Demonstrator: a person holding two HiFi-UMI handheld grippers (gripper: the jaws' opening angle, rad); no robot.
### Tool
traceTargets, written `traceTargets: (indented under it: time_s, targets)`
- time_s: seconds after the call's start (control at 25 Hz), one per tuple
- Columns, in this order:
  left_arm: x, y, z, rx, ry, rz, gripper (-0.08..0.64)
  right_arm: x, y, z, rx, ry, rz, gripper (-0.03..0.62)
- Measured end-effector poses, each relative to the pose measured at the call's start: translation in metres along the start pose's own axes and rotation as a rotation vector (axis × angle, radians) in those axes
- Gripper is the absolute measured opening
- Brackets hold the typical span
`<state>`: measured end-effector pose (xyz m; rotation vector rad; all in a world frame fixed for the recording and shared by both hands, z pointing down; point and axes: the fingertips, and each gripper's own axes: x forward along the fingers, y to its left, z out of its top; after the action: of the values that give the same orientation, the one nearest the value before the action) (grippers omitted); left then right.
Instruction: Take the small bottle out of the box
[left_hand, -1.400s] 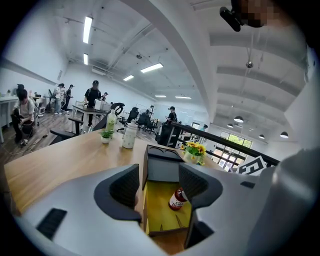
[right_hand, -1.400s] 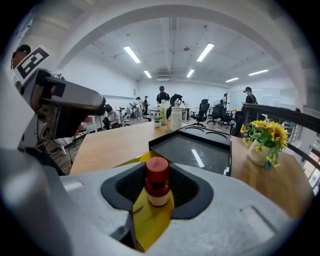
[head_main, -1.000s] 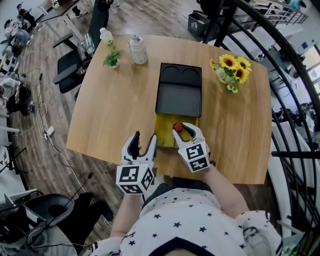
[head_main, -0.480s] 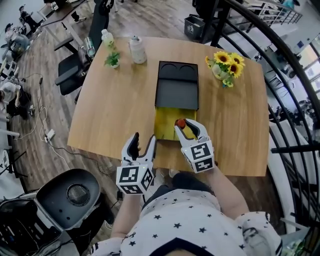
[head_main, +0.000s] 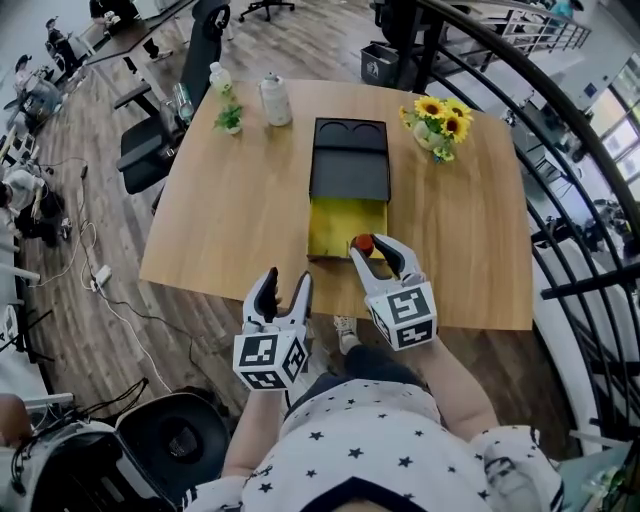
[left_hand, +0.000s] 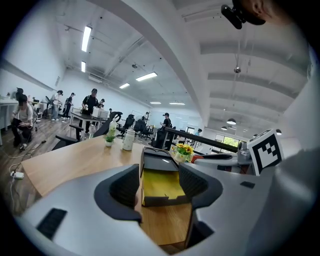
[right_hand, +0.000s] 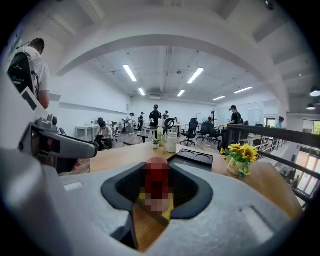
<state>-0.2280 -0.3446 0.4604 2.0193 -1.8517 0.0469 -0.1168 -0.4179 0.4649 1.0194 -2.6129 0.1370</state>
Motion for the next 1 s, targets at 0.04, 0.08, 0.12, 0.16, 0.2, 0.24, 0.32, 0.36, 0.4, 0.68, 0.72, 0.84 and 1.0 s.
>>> traceTargets:
  time_s: [0.04,0.08,0.12,0.16,0.2,0.24,0.32,0.36,0.4,0.68,0.72,0.84,1.0]
  targets:
    - [-0.006,-0.002,-0.002,0.002,-0.003,-0.003,0.229,-0.007,0.004,0.0,0.001,-0.007,-0.003,0.141]
    - [-0.012,-0.004,-0.004,0.004,-0.007,-0.005,0.229,-0.014,0.007,0.001,0.002,-0.015,-0.006,0.142]
    - [-0.018,-0.007,-0.006,0.006,-0.012,-0.008,0.229,-0.021,0.011,0.001,0.001,-0.023,-0.01,0.141]
    - [-0.024,-0.01,-0.007,0.008,-0.017,-0.011,0.229,-0.029,0.014,0.001,0.002,-0.031,-0.014,0.141]
    - [-0.03,-0.012,-0.008,0.01,-0.022,-0.014,0.229,-0.036,0.017,0.002,0.003,-0.038,-0.017,0.141]
    - [-0.035,-0.015,-0.01,0.012,-0.026,-0.017,0.229,-0.043,0.02,0.002,0.004,-0.045,-0.02,0.141]
    - [-0.046,-0.02,-0.012,0.017,-0.034,-0.023,0.229,-0.056,0.027,0.002,0.009,-0.056,-0.023,0.141]
    - [-0.052,-0.023,-0.013,0.019,-0.037,-0.025,0.229,-0.062,0.031,0.002,0.011,-0.061,-0.025,0.141]
    - [-0.058,-0.025,-0.014,0.02,-0.041,-0.028,0.229,-0.069,0.035,0.002,0.012,-0.066,-0.027,0.141]
    - [-0.098,-0.046,-0.023,0.03,-0.058,-0.044,0.229,-0.119,0.056,0.001,0.015,-0.094,-0.045,0.141]
    - [-0.104,-0.05,-0.025,0.031,-0.061,-0.047,0.229,-0.126,0.059,0.001,0.014,-0.098,-0.047,0.141]
    - [-0.12,-0.059,-0.029,0.03,-0.071,-0.056,0.229,-0.148,0.068,-0.001,0.015,-0.11,-0.052,0.141]
    - [-0.139,-0.071,-0.035,0.042,-0.076,-0.066,0.229,-0.173,0.078,-0.005,0.019,-0.119,-0.052,0.141]
